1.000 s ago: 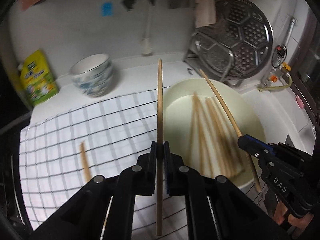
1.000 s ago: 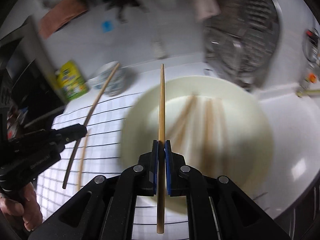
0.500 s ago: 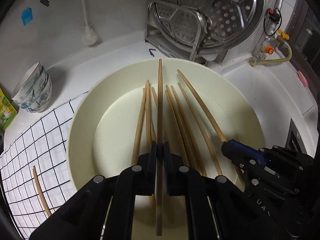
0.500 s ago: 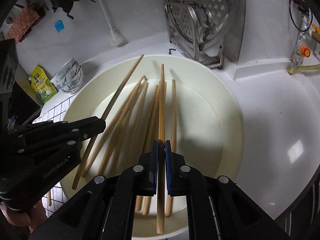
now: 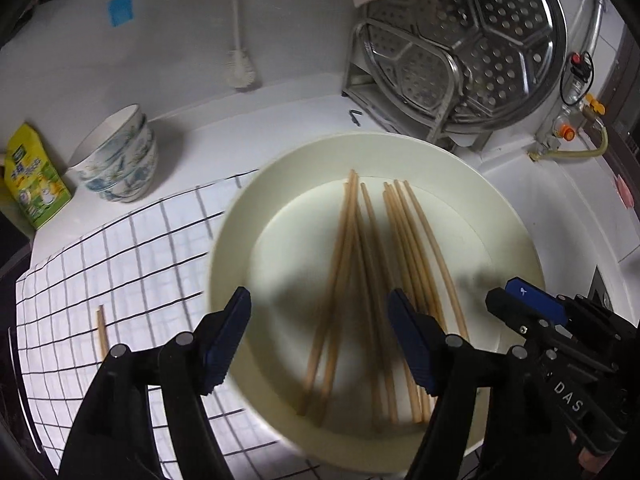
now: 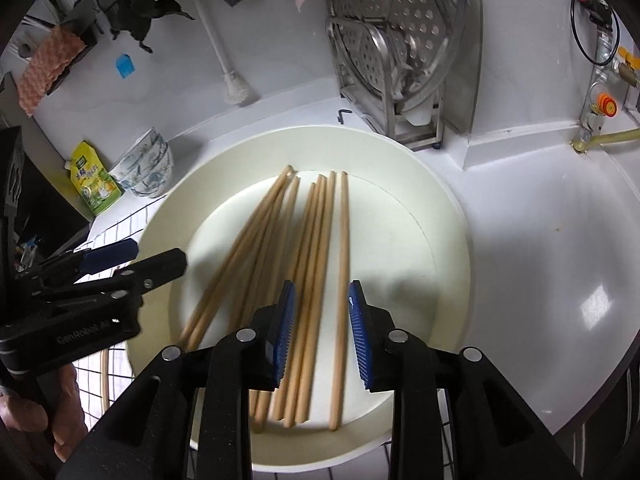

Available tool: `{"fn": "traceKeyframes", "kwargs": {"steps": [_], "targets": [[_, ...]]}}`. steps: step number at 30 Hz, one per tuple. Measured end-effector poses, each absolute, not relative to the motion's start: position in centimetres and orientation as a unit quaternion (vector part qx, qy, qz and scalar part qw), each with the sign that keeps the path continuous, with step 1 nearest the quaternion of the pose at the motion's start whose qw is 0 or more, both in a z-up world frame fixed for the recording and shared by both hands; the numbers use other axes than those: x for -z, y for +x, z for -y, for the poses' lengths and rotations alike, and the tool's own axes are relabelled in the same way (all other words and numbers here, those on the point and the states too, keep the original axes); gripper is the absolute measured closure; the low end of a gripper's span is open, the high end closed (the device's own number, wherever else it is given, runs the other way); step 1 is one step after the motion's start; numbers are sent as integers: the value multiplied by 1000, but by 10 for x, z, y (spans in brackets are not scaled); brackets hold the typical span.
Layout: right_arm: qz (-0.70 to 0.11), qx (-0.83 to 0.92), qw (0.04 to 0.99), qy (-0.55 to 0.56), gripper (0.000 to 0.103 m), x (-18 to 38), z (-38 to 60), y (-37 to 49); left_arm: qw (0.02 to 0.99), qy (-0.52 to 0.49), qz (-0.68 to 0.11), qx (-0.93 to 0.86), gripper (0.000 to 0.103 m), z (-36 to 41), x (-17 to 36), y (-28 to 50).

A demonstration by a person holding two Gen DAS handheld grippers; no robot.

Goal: Organize utensils
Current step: 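Open the left tool into the basin while the right tool releases its chopstick, then move the left tool back to the last chopsticks while the right tool returns too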

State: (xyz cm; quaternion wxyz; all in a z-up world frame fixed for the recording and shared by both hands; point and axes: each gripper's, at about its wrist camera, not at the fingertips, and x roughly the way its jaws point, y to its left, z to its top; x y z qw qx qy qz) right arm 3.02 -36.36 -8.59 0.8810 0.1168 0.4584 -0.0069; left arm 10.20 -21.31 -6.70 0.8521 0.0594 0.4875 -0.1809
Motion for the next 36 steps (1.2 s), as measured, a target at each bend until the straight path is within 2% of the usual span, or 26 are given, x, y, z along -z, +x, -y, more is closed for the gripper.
{"fn": "traceKeyframes", "kwargs": {"steps": [13,20,27,36], "targets": [[-453,-57,885,98,72,68,279,18,872,31,-477,105,28,95,45,81],[-450,-114,882,79,65,66,203,16,878,15,-476,42,22,6,50,68],[-482,-146,862,49,64,99,130,19,874,8,-486,3,21,-57,71,63],[-526,-153,836,30,64,153,70,22,860,0,-511,8,21,-95,102,56]]}}
